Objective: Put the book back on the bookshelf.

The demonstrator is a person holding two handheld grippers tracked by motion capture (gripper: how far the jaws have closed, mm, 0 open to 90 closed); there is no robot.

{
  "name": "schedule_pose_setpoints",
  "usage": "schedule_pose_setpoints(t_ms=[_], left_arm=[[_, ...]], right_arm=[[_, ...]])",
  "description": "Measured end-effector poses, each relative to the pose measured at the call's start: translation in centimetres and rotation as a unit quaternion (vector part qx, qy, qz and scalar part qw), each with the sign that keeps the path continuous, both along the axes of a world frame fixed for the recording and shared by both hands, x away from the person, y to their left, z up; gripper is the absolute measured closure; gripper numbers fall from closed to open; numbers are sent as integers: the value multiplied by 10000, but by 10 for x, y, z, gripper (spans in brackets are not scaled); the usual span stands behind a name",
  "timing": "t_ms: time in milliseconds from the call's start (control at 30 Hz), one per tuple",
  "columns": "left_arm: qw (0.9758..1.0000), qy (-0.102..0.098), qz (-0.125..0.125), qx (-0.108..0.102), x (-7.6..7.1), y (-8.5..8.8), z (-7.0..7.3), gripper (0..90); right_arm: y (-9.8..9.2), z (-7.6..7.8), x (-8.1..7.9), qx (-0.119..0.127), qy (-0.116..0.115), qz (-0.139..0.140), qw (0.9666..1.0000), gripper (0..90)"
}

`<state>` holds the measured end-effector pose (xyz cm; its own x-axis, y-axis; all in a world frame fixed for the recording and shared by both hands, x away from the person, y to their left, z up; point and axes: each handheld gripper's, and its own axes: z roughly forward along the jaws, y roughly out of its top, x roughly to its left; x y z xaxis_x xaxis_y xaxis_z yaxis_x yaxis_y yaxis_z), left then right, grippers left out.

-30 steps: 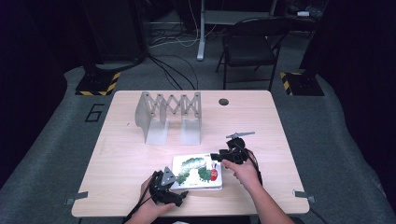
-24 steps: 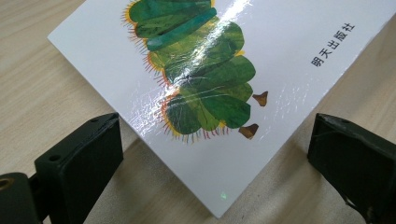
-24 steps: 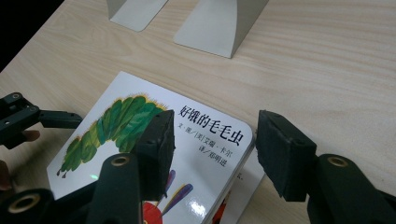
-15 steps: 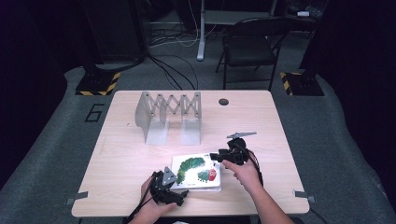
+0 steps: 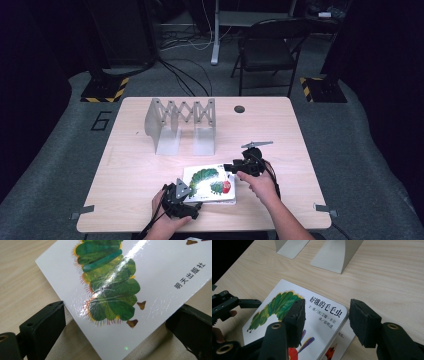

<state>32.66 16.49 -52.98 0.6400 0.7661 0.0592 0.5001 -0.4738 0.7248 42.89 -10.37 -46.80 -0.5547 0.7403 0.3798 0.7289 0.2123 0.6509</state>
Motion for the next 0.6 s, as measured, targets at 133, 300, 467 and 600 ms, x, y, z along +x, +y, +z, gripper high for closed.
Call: schedule_pose_setpoints(t_ms=[133,300,467,600], left_arm=[[9993,-262,-121,229,-4,-4,3,60],[9990,-326,-124,292,-6,-5,3,72],[9974,-516,-225,449,-10,-7,4,92],[9953,-686,-403,553,-15,-11,5,154]], right_arm=[[1,0,1,-4,-39,12,10000,470],[0,-1,1,7,13,27,10000,470],[0,-2,1,-11,16,28,10000,469],[0,-2,1,-36,16,37,10000,468]])
